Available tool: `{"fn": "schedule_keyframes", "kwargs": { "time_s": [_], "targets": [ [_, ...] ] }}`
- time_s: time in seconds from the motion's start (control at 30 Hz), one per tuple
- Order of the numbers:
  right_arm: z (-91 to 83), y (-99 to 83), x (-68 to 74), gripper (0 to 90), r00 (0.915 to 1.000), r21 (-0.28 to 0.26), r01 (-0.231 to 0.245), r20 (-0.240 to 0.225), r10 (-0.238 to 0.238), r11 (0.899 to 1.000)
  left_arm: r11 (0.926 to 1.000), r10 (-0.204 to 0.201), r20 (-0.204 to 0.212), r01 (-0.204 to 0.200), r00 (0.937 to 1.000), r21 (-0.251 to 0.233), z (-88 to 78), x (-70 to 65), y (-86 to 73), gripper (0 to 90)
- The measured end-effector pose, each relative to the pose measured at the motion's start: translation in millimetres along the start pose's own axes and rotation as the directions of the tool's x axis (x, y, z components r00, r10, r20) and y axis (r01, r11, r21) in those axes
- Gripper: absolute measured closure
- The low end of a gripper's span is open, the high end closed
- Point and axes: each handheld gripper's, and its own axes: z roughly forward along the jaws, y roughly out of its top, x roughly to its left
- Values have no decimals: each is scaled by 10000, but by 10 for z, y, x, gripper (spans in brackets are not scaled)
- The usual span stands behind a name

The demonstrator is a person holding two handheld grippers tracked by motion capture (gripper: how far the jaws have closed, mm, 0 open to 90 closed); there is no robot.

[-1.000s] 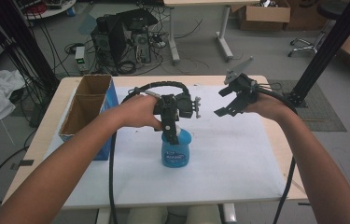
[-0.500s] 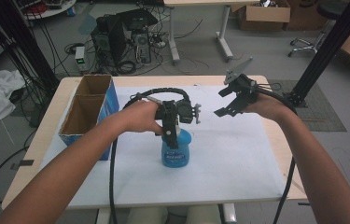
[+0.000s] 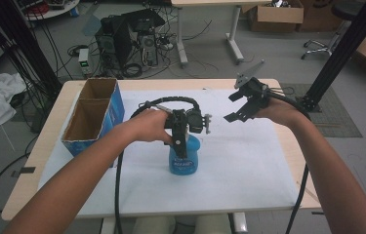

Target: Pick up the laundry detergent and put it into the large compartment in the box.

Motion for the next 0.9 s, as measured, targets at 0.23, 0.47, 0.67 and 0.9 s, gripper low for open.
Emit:
{"fn": "schedule_keyframes", "kwargs": {
  "time_s": [0.23, 0.47, 0.67, 0.9],
  "targets": [
    [1, 0, 1, 153, 10000, 12, 26, -14, -26, 10000, 10000, -33, 44, 33, 10000, 11, 44, 6, -7, 207],
    [-1, -2, -7, 153, 10000, -18, 34, 3, -34, 10000, 10000, -16, 52, 16, 10000, 5, 49, 5, -5, 224],
    [0, -6, -10, 154, 10000, -19, 29, -3, -29, 10000, 10000, 9, 46, -9, 10000, 5, 53, 2, 1, 252],
    [6, -4, -8, 154, 10000, -13, 25, -29, -25, 10000, 10000, 5, 46, -4, 10000, -53, 49, 11, -9, 278]
  ]
}}
